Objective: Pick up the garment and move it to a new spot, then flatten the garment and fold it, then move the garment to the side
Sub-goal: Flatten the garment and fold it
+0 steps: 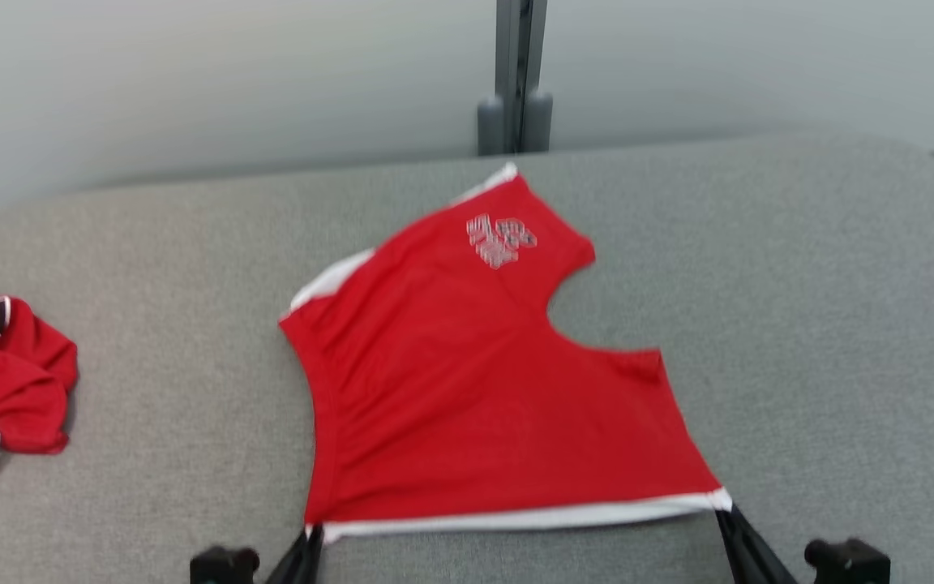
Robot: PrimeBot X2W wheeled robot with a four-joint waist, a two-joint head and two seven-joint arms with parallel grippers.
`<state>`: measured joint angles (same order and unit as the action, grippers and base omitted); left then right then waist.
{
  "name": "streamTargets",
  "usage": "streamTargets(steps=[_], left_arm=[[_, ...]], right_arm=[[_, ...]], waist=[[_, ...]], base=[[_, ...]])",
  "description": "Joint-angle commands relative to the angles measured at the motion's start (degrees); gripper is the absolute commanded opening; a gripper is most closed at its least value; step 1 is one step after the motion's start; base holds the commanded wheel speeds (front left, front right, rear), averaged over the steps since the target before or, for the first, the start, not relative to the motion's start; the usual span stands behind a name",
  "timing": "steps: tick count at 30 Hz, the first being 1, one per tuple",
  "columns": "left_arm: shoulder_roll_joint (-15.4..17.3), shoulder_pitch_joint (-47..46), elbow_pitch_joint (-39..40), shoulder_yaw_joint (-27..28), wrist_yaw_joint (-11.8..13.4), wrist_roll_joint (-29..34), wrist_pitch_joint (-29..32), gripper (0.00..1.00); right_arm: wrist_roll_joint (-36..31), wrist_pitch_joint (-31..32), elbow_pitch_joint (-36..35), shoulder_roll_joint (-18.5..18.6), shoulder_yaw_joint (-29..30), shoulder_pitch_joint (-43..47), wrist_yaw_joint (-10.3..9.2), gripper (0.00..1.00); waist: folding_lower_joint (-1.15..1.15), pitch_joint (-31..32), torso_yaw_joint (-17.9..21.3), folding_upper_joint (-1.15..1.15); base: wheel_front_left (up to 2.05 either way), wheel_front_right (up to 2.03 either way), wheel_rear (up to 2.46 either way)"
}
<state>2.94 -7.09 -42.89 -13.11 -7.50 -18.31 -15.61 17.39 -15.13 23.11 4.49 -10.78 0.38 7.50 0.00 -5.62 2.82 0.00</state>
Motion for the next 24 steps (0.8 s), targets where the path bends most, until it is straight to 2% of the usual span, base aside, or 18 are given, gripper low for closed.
streamTargets(steps=[1,6,15,24], left_arm=[[0.8,3.0,-1.2,-0.2,0.1,-0.2,0.8,0.00],[1.5,8.6,1.2,0.8,0.1,-0.3,0.5,0.00],[1.8,15.2,8.7,1.2,0.1,-0.5,0.5,0.00],[1.7,10.2,17.6,-1.9,0.1,-2.0,0.5,0.00]], right_arm=[[-0.2,0.0,0.1,0.4,0.1,1.0,-0.02,0.00],[-1.0,0.0,0.2,0.9,0.3,6.5,-0.02,0.00],[-0.5,0.0,-2.4,1.2,1.4,10.5,-0.03,0.00],[-1.9,0.0,-3.3,1.0,2.2,2.1,-0.02,0.00]], waist=[[0.00,4.6,-0.1,0.00],[0.00,8.5,-0.6,0.00],[0.00,10.6,-1.9,0.00],[0.00,8.3,-5.0,0.00]], base=[[0.00,0.00,0.00],[0.00,0.00,0.00],[0.00,0.00,0.00],[0.00,0.00,0.00]])
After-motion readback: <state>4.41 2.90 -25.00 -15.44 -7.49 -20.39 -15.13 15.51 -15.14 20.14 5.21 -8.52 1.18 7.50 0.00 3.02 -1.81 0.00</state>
